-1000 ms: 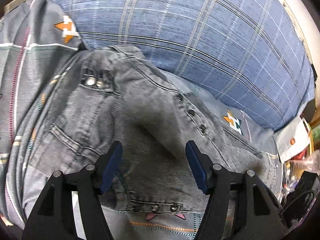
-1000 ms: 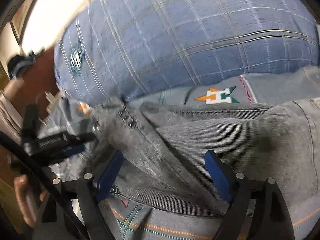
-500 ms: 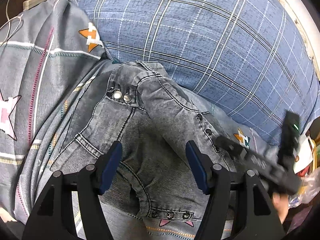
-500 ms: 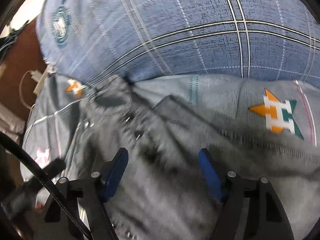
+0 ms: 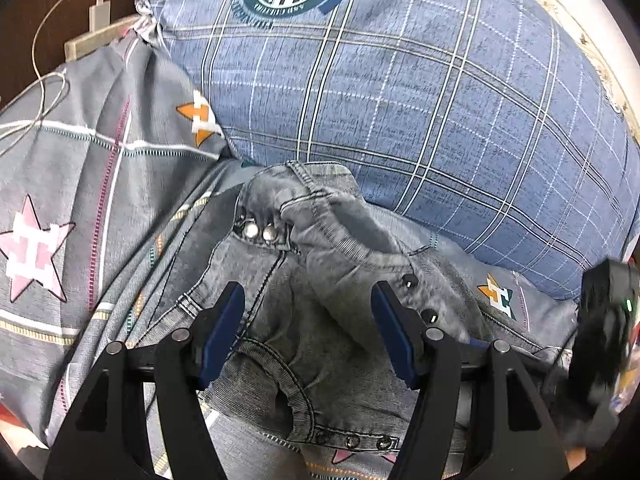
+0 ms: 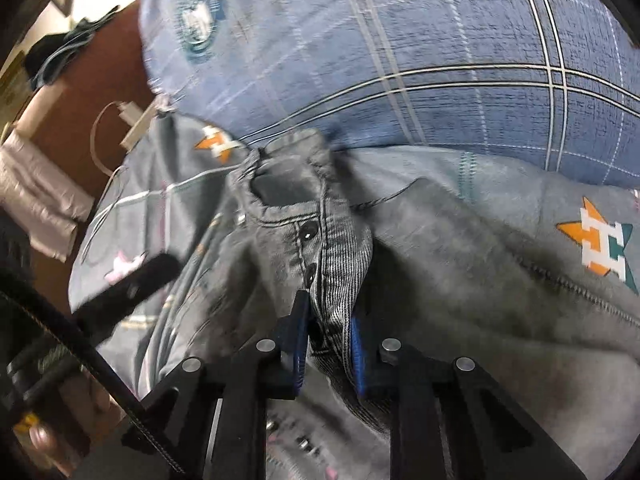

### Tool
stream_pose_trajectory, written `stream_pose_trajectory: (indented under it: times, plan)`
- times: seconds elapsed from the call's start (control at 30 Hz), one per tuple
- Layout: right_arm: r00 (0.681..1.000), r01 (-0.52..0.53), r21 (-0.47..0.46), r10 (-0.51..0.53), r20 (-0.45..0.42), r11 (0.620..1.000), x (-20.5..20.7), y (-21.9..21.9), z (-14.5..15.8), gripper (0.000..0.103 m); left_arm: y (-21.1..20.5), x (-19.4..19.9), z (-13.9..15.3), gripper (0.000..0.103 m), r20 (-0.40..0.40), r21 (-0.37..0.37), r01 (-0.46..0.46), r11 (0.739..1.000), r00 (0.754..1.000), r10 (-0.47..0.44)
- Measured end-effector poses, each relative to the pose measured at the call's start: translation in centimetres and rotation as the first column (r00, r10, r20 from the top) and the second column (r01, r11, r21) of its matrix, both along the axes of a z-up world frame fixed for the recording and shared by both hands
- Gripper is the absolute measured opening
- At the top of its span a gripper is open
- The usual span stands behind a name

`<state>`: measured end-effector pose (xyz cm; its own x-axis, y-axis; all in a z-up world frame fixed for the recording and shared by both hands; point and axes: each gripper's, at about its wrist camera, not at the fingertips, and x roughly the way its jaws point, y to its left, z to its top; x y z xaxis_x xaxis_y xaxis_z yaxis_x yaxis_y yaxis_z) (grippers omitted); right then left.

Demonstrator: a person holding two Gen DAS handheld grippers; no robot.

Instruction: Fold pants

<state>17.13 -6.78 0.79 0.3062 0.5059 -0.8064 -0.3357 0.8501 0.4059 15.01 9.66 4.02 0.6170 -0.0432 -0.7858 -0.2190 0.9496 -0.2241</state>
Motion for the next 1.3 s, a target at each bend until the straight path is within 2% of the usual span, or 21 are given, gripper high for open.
stream_pose_trajectory:
  times: [0.17, 0.47, 0.6, 0.73, 0.83, 0.97, 1.03, 1.1, 1.2, 1.23, 1.3]
  plan:
    - [0.998, -0.048, -0.005, 0.048, 0.036, 0.999, -2.9, 1.2, 0.7, 0.015, 0.0, -0.1, -0.2, 0.065, -0.007, 0.003, -0.001, 1.000, 1.000, 0.002]
    - [0.997, -0.064, -0.006, 0.064, 0.039, 0.998, -4.6, 1.6, 0.8, 0.009, -0.3, 0.0, -0.1, 0.065, -0.005, 0.021, 0.001, 1.000, 1.000, -0.001]
    - [0.996, -0.088, -0.014, 0.088, 0.021, 0.996, -5.7, 2.3, -0.4, 0.009, 0.9, 1.0, -0.8, 0.065, -0.048, -0.041, 0.007, 0.999, 0.999, -0.009]
    - [0.997, -0.071, 0.012, 0.071, 0.015, 0.997, -7.1, 1.9, -1.9, 0.009, 1.6, 2.1, -1.7, 0.065, -0.078, -0.147, 0.049, 0.988, 0.995, -0.061]
    - [0.999, -0.043, 0.052, 0.041, 0.030, 0.998, -8.0, 1.1, -2.7, 0.009, 0.9, 2.6, -2.2, 0.065, -0.083, -0.162, 0.089, 0.983, 0.991, -0.104]
    - [0.998, -0.058, 0.061, 0.056, 0.030, 0.996, -8.5, 1.2, -3.4, 0.013, -1.8, 3.9, -2.3, 0.065, -0.102, -0.087, 0.149, 0.985, 0.982, -0.157]
    - [0.996, -0.074, 0.034, 0.072, 0.049, 0.997, -8.6, 1.4, -3.3, 0.013, -3.2, 4.7, -2.2, 0.065, -0.116, 0.006, 0.158, 0.987, 0.981, -0.157]
    - [0.997, -0.065, 0.058, 0.063, 0.034, 0.996, -8.6, 1.1, -3.5, 0.013, -4.9, 5.7, -2.4, 0.065, -0.137, 0.106, 0.184, 0.977, 0.976, -0.169]
    - [0.999, -0.046, 0.095, 0.046, 0.000, 0.994, -8.2, 0.4, -4.2, 0.013, -7.7, 7.8, -3.3, 0.068, -0.205, 0.196, 0.242, 0.950, 0.958, -0.202]
    - [0.999, -0.041, 0.100, 0.042, -0.002, 0.994, -8.0, 0.2, -4.3, 0.013, -8.7, 8.7, -4.0, 0.071, -0.244, 0.251, 0.263, 0.932, 0.949, -0.202]
    - [0.999, -0.036, 0.092, 0.035, 0.007, 0.995, -7.9, 0.1, -4.2, 0.013, -10.0, 10.3, -5.9, 0.063, -0.349, 0.329, 0.312, 0.891, 0.917, -0.192]
